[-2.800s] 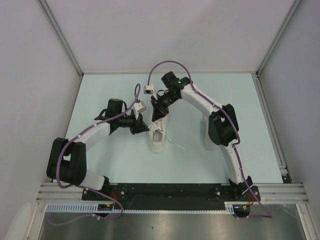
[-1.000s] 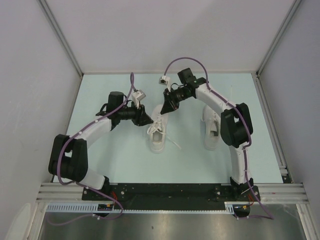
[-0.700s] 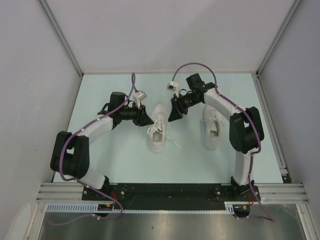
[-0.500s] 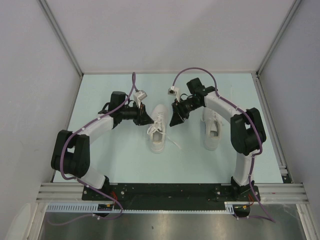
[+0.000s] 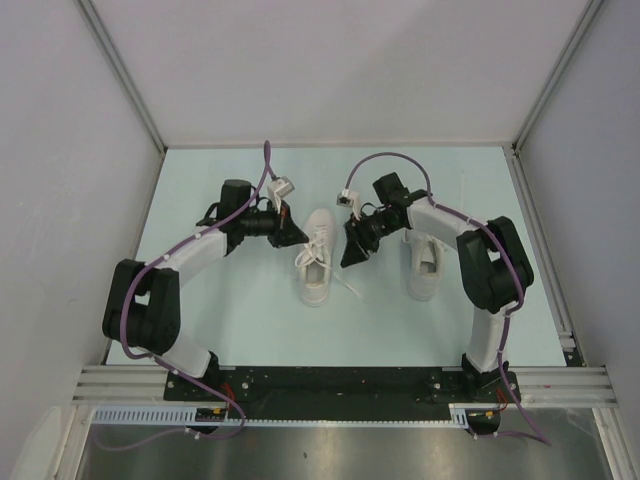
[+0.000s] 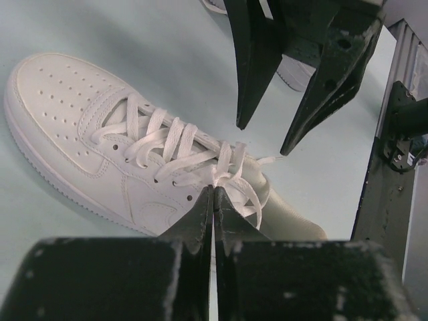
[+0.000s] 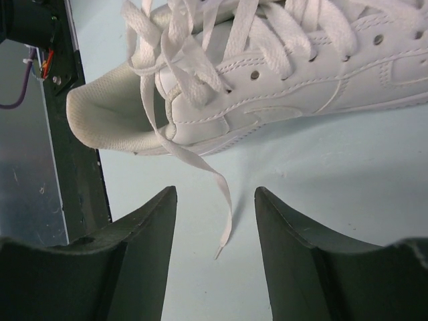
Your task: Tie the shoes
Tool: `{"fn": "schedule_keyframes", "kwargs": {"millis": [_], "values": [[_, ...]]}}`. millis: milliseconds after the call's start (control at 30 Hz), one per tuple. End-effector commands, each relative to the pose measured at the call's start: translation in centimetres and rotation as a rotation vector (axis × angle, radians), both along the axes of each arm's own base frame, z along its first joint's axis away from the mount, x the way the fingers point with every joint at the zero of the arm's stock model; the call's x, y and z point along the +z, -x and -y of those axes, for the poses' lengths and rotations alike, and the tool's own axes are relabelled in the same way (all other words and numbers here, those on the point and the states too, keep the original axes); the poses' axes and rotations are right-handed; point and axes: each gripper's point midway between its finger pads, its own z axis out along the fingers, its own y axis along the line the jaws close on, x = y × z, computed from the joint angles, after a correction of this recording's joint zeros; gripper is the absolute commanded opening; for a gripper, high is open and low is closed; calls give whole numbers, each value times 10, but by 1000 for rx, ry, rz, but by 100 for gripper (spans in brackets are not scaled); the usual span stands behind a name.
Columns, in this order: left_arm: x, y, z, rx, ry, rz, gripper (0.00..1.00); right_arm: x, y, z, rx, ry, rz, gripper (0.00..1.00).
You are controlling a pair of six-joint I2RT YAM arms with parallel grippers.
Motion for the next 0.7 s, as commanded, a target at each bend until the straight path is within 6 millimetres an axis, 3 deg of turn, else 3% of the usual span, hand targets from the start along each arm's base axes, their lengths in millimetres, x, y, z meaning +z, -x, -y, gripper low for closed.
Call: {"fn": "schedule_keyframes", "kwargs": {"millis": [0, 333, 567, 667], "values": [[25, -9, 9, -26, 49, 69, 0, 21, 1, -14, 19, -75, 121, 53], [23, -9, 9, -38, 44, 72, 0, 15, -7, -38, 24, -129, 225, 46], [22, -10, 8, -39, 39, 78, 0, 12, 6, -41, 69, -132, 206, 42], [24, -10, 9, -39, 41, 81, 0, 13, 6, -41, 69, -131, 210, 30]]}}
